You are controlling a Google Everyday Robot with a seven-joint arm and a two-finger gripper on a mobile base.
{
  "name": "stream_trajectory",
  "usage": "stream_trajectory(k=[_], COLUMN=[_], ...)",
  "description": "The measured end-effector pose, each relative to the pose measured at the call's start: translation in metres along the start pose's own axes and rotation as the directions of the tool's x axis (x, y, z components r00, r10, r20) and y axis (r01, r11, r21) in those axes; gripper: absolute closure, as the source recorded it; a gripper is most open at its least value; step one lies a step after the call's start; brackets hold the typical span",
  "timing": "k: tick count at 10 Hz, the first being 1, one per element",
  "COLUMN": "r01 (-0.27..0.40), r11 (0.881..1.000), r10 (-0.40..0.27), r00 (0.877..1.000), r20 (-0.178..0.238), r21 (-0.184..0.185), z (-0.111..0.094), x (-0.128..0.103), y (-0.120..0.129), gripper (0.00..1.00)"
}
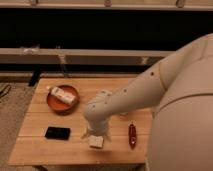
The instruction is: Move the arm in a circular motion
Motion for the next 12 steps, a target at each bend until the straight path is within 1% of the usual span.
stream_trajectory(k=[1,2,3,5,6,7,9,10,12], r01=[-0.023,-0.044,-0.059,-0.073,-0.078,-0.080,-0.074,-0.069,-0.058], r11=[1.000,0.999,0.998,0.996,0.995,0.995,0.994,0.994,0.994], r10=[0.023,0.044,0.058,0.070,0.074,0.074,0.063,0.055,0.036], r00=[1.000,0.999,0.998,0.996,0.995,0.993,0.989,0.984,0.975], r20=[0.007,0.015,0.024,0.050,0.071,0.087,0.136,0.167,0.220], r21=[0.012,0.025,0.034,0.050,0.059,0.064,0.076,0.081,0.094], z=[-0.003,-0.006,-0.009,-0.017,-0.025,-0.032,-0.057,-0.075,-0.112], x=[-0.011,-0.028,-0.045,-0.081,-0.105,-0.121,-0.163,-0.182,-0.208], y=[-0.035,-0.070,-0.096,-0.137,-0.158,-0.171,-0.196,-0.206,-0.217], gripper=[0.20,0.20,0.20,0.20,0.20,0.20,0.20,0.20,0.20])
